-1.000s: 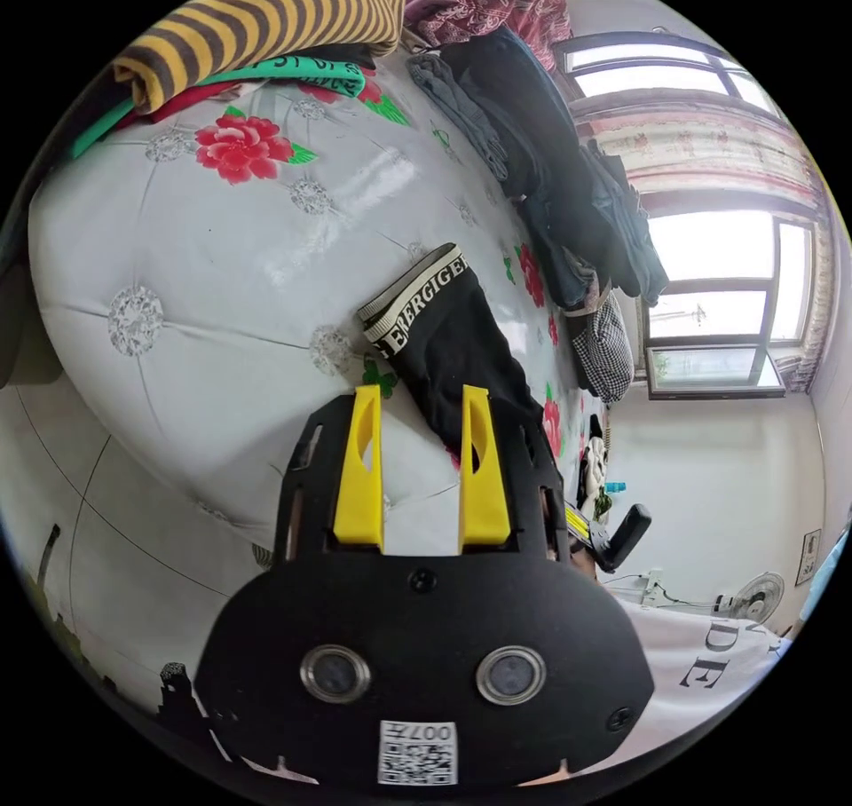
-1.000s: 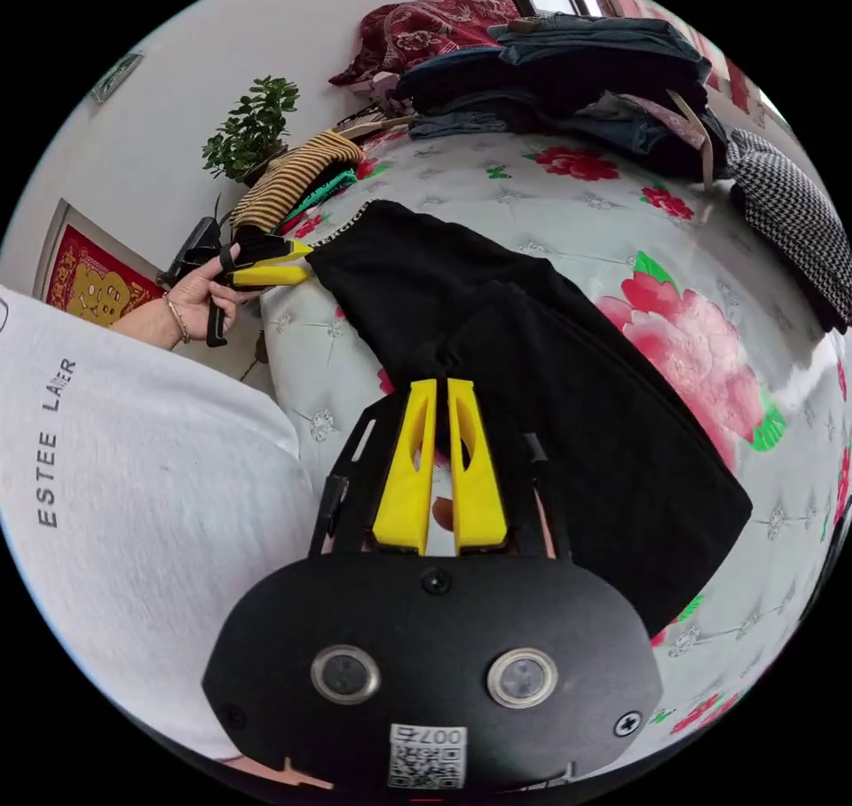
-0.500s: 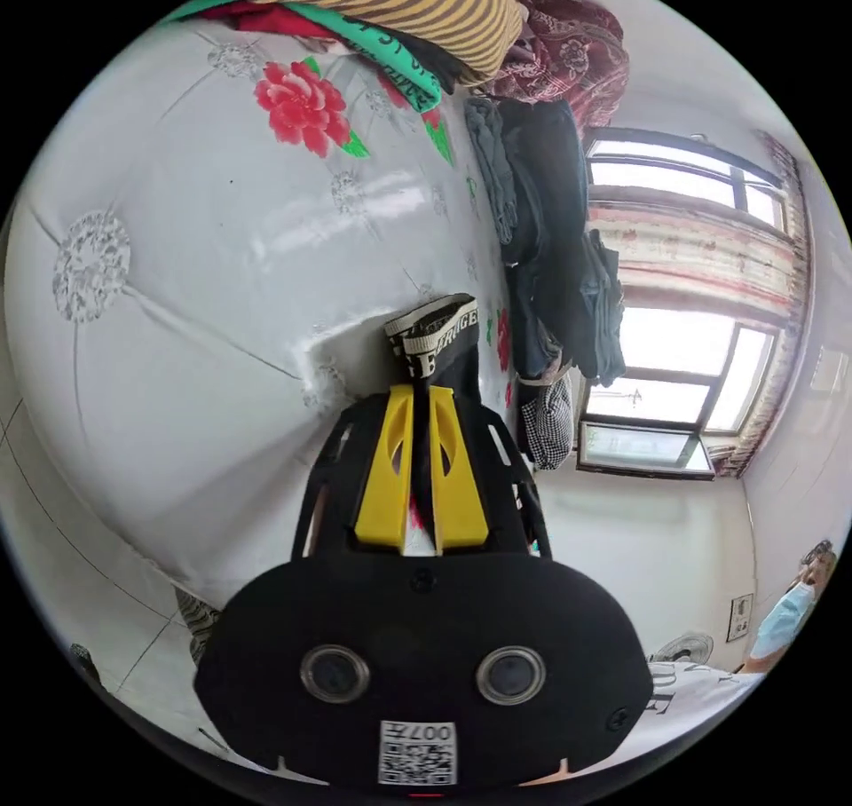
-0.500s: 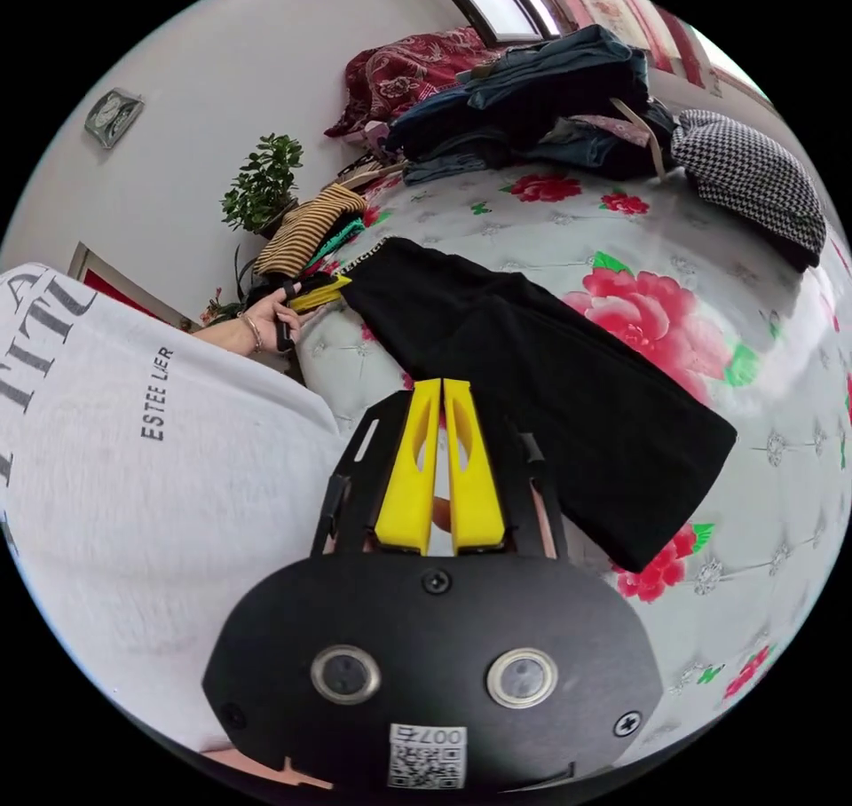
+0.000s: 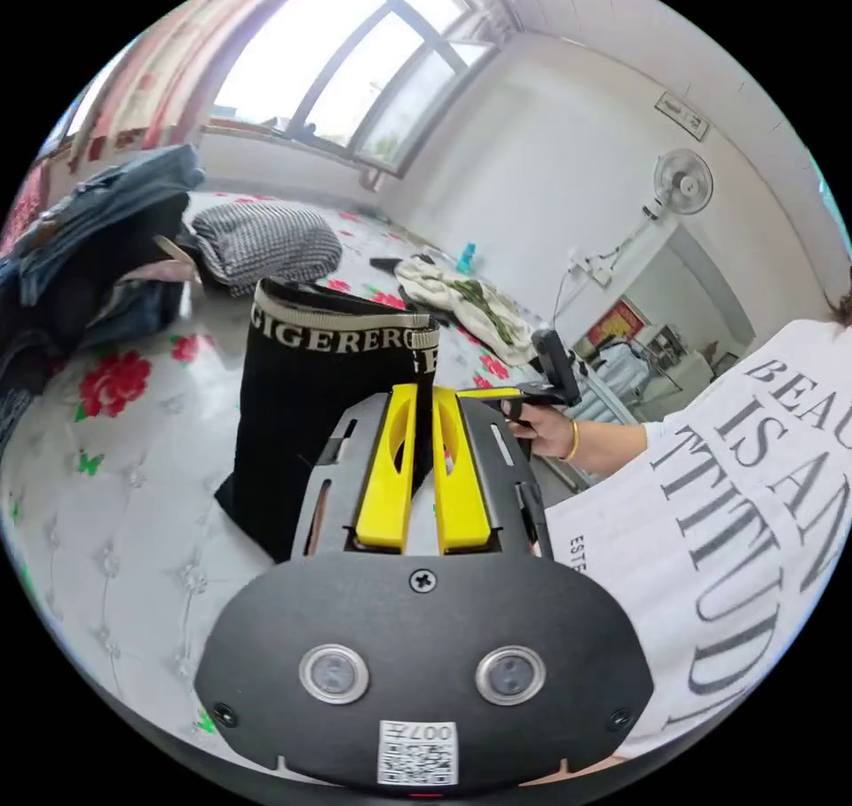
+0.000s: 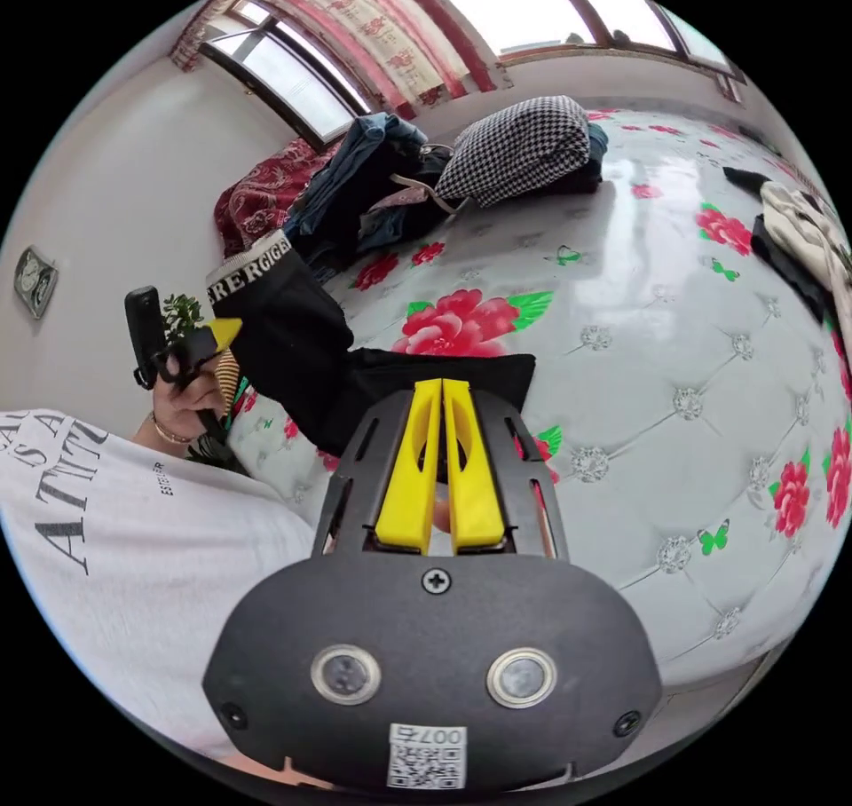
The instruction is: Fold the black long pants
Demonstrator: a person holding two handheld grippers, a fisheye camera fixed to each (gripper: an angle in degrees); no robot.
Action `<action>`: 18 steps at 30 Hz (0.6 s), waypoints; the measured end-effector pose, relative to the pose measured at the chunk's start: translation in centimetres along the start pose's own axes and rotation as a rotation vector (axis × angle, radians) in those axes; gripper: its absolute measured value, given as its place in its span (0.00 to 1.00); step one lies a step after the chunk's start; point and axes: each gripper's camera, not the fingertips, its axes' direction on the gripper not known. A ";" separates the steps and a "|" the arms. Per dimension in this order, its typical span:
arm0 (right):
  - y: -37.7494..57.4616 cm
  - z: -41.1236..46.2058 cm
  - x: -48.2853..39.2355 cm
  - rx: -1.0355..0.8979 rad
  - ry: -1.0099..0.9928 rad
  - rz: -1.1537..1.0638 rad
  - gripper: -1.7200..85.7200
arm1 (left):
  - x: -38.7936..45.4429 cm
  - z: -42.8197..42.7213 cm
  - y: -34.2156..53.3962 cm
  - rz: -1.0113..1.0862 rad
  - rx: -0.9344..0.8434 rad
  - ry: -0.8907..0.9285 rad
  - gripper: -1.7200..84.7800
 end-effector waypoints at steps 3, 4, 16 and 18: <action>1.0 -0.8 2.6 0.029 -0.010 0.127 0.03 | -0.2 10.1 0.6 -0.024 -0.221 0.049 0.11; 1.4 -1.1 3.6 0.037 -0.036 0.176 0.04 | -0.4 11.7 1.4 -0.050 -0.257 0.084 0.12; 1.0 4.0 7.5 -0.122 -0.172 0.315 0.10 | -13.2 6.4 14.9 -0.642 -0.139 -0.227 0.15; -0.1 5.1 7.1 -0.149 -0.190 0.297 0.09 | -14.6 8.2 15.5 -0.676 -0.151 -0.185 0.15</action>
